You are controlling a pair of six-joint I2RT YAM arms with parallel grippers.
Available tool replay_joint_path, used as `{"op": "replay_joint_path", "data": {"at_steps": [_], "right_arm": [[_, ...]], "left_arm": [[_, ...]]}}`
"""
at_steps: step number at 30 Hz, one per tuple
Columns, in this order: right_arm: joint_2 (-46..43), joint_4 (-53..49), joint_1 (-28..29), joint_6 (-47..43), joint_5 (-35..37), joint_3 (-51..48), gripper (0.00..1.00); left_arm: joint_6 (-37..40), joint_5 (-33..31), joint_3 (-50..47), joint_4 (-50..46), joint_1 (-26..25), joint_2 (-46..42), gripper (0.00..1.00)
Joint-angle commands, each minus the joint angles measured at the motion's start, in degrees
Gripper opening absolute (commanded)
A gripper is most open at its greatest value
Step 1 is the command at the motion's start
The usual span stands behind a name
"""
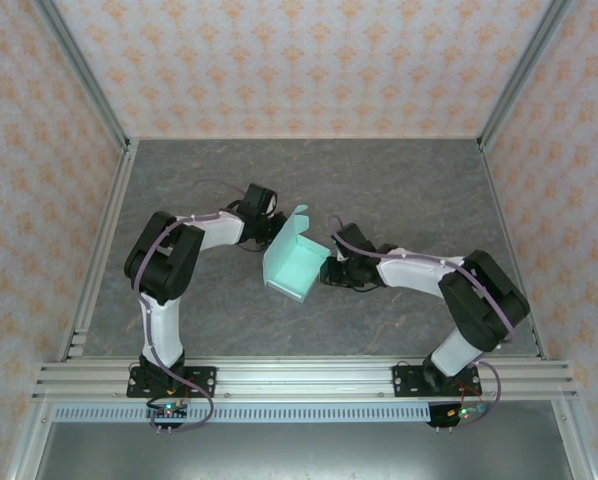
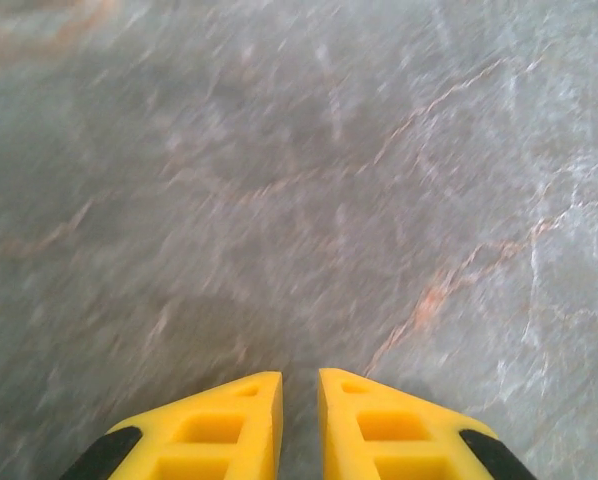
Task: Fold the paper box
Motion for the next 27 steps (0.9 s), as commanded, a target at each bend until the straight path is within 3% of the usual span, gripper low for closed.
{"op": "replay_joint_path", "data": {"at_steps": [1,6,13,19,27], "right_arm": [[-2.6,4.6,1.7,4.5,4.3,-2.4,0.28],[-4.0,5.8,5.3,5.6,7.3,-3.9,0.28],[-1.7,8.6,10.7,7.8,8.5,-3.5,0.28],[3.4,11.0,14.7,8.9,8.8,1.5,0.27],[11.3,11.9,14.9,6.7,9.0,9.5,0.27]], "left_arm": [[4.3,-3.3,5.7,-2.6,0.5,2.2,0.18],[6.1,-6.3,8.5,-5.7,3.9,0.8,0.2],[9.0,-11.2,3.1,-7.8,8.0,-8.3,0.24],[9.9,-15.8,-5.4,-8.5,10.9,-18.3,0.29],[6.9,-20.9,-23.2,-5.5,17.8,-33.2,0.35]]}}
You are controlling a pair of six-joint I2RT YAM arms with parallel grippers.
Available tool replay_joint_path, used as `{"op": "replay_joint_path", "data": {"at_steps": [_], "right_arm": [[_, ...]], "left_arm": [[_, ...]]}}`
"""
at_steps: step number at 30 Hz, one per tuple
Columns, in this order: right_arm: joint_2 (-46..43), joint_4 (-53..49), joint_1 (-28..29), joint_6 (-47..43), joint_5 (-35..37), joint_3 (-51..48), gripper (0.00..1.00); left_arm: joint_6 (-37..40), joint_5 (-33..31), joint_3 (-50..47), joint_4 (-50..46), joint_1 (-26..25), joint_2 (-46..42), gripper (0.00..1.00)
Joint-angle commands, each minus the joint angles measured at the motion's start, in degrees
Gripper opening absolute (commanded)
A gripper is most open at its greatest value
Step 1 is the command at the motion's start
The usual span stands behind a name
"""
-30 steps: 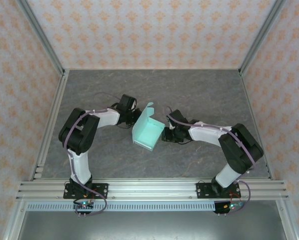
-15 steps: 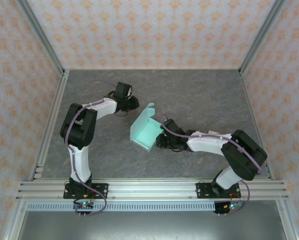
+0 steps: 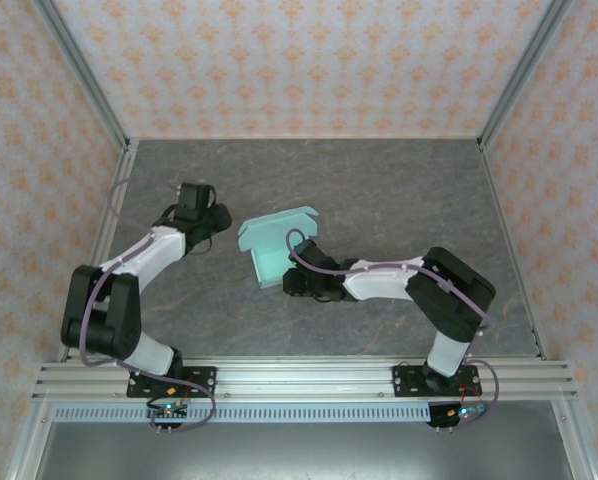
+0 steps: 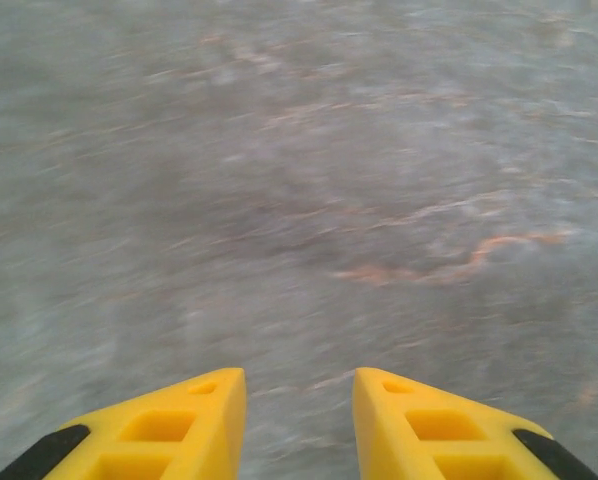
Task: Fold the paper box
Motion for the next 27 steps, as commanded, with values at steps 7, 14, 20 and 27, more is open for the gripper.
{"op": "replay_joint_path", "data": {"at_steps": [7,14,20,27], "right_arm": [[-4.7,-7.7,0.0,-6.1,4.1,1.6,0.29],[-20.7,-27.8,-4.0,-8.5,15.1,-1.4,0.42],[-31.1,-37.8,-17.0,-7.1,22.3,-4.9,0.64],[-29.2,-42.7,-34.8,-13.7,23.2,-2.8,0.82]], "left_arm": [[-1.5,-1.9,-13.2,0.1,3.3,-12.2,0.39],[-1.2,6.0,-15.1,-7.8,2.1,-26.5,0.43],[-0.5,7.2,-14.6,-12.4,-2.7,-37.4,0.49],[4.1,9.9,-12.6,-15.1,-3.9,-39.0,0.58]]}}
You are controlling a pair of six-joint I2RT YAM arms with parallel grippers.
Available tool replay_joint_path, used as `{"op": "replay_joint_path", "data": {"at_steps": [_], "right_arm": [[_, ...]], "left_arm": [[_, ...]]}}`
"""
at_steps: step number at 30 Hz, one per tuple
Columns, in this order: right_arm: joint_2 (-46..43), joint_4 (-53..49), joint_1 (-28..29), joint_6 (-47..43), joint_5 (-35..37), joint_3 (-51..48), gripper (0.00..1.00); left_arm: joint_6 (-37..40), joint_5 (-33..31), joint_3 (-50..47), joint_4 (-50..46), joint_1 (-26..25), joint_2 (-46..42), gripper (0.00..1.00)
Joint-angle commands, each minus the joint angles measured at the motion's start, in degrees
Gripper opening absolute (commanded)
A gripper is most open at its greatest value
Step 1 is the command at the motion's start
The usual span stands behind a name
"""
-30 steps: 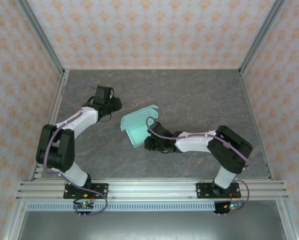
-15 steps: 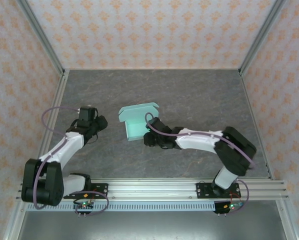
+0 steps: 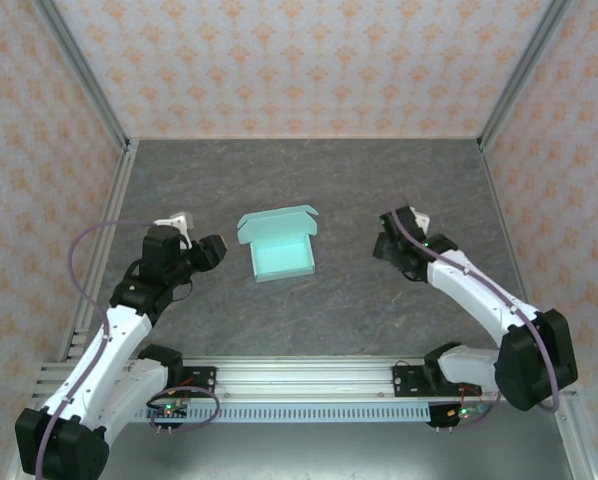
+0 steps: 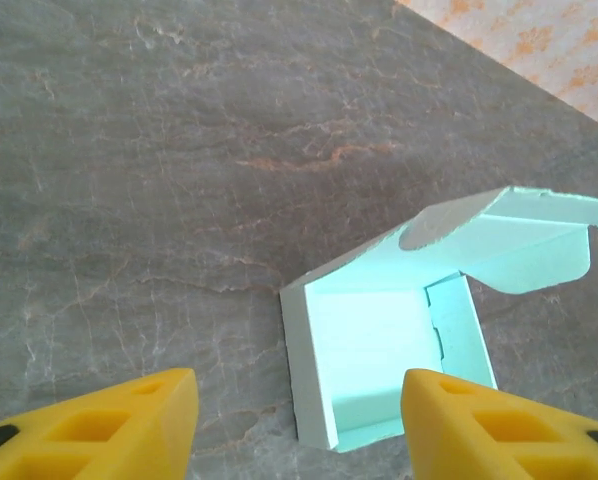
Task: Fold the paper box
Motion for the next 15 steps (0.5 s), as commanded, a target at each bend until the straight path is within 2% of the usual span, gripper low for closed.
{"op": "replay_joint_path", "data": {"at_steps": [1,4,12,15], "right_arm": [[2.0,-5.3,-6.4,-4.9,1.1,1.1,0.85],[4.7,-5.3,-11.9,-7.0,-1.8,1.9,0.9],[15.0,-7.3,-16.2,-10.7,-4.8,6.6,0.96],[16.7,-5.4,-18.1,-11.3,-9.4,6.2,0.95]], "left_arm": [[3.1,2.7,1.7,-2.6,-0.3,0.1,0.59],[3.1,4.4,1.1,-0.7,-0.3,0.4,0.6],[3.0,5.9,0.0,1.9,-0.4,0.8,0.6],[3.1,6.4,-0.5,2.2,-0.6,0.8,0.6]]}}
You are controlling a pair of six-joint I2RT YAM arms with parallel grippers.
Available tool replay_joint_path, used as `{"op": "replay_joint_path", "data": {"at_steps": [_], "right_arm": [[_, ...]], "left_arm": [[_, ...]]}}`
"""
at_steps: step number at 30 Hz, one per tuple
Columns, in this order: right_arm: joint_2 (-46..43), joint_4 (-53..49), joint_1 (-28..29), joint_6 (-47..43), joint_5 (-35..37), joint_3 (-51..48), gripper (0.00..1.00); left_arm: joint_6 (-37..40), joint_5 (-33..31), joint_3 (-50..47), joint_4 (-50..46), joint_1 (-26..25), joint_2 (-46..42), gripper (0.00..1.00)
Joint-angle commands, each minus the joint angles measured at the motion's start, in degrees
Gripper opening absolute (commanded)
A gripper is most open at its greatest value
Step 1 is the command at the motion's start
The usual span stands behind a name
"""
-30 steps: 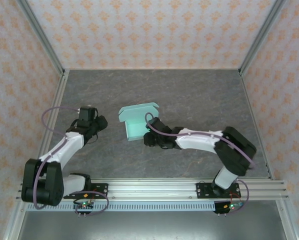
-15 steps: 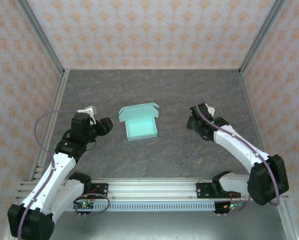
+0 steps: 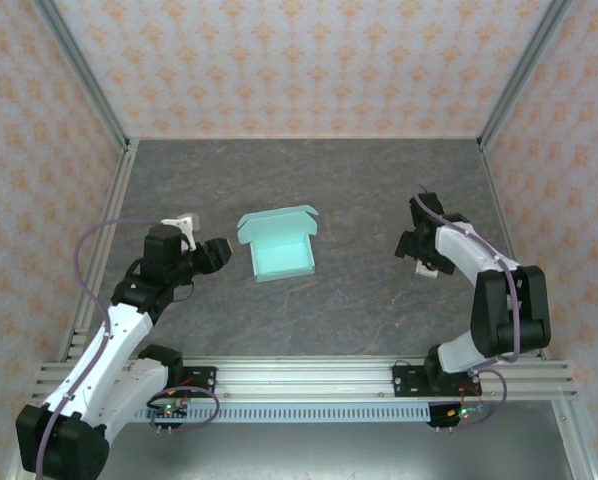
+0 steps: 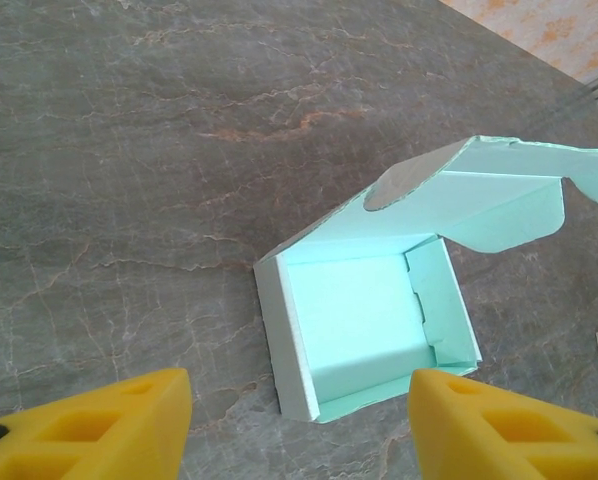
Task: Fold the paper box
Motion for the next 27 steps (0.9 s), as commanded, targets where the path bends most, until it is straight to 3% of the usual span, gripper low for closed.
{"op": "replay_joint_path", "data": {"at_steps": [1,17,27], "right_arm": [[2.0,-1.5,-1.5,-2.4,-2.9,1.4,0.95],[8.3,0.5,-5.0,-3.8,-6.7,2.2,0.91],[7.6,2.0,-5.0,-4.9,-11.3,1.6,0.77]], "left_arm": [[1.0,1.6,-0.4,2.0,-0.6,0.0,0.6],[1.4,3.0,-0.5,2.8,-1.1,0.0,0.6],[1.6,3.1,-0.5,2.6,-1.1,-0.2,0.6]]}}
